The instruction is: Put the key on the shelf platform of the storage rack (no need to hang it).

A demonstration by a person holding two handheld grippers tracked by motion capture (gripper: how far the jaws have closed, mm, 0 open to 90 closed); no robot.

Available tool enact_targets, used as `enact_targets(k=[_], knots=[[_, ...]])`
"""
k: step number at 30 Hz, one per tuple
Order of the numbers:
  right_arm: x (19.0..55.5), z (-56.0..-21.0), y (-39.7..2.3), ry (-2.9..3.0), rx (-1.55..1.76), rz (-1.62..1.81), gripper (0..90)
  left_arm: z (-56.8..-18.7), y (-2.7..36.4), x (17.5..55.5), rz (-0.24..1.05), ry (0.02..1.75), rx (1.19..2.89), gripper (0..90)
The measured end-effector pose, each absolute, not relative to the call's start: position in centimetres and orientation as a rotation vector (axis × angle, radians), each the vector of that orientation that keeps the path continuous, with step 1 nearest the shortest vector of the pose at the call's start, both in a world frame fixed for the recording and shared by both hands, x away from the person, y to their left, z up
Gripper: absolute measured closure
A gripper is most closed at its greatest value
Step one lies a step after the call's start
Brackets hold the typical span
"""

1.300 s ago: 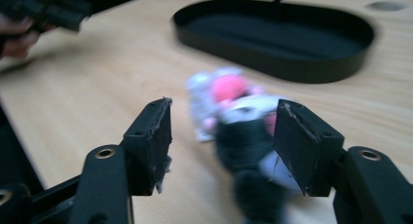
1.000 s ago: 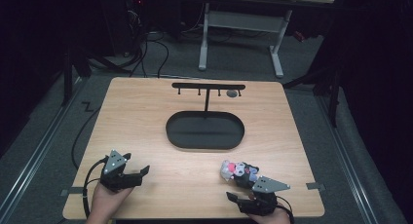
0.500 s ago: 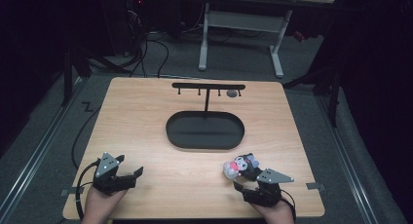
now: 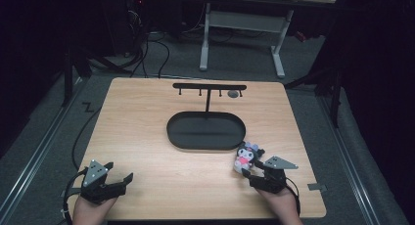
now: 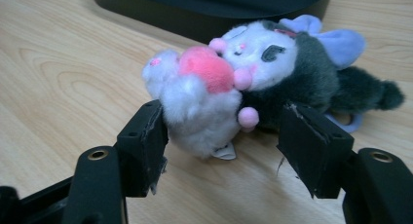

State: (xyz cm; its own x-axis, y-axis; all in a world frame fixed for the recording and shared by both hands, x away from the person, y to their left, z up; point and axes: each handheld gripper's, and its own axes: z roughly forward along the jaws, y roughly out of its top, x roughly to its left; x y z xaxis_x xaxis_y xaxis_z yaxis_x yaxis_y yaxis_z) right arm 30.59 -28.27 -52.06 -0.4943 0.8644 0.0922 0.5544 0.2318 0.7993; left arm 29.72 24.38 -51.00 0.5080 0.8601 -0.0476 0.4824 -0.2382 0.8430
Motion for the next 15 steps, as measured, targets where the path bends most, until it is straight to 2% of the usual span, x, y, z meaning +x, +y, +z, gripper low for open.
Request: enact_targets(k=[3,9,15], knots=[[30.3,-51.8,-28.5,2.12,1.287,1.156,34.0,-50.9,24.1,29.9,0.554,1.106,1.885,16.7],[28.5,-50.6,-27.9,2.076,1.211,1.296,44.0,-51.1,23.4,30.4,0.538,1.077,1.909,16.7],[28.9,-50.2,-26.7,2.049,1.171,1.272,46.2,-51.0,23.8,30.0,0.546,1.085,1.901,16.8]])
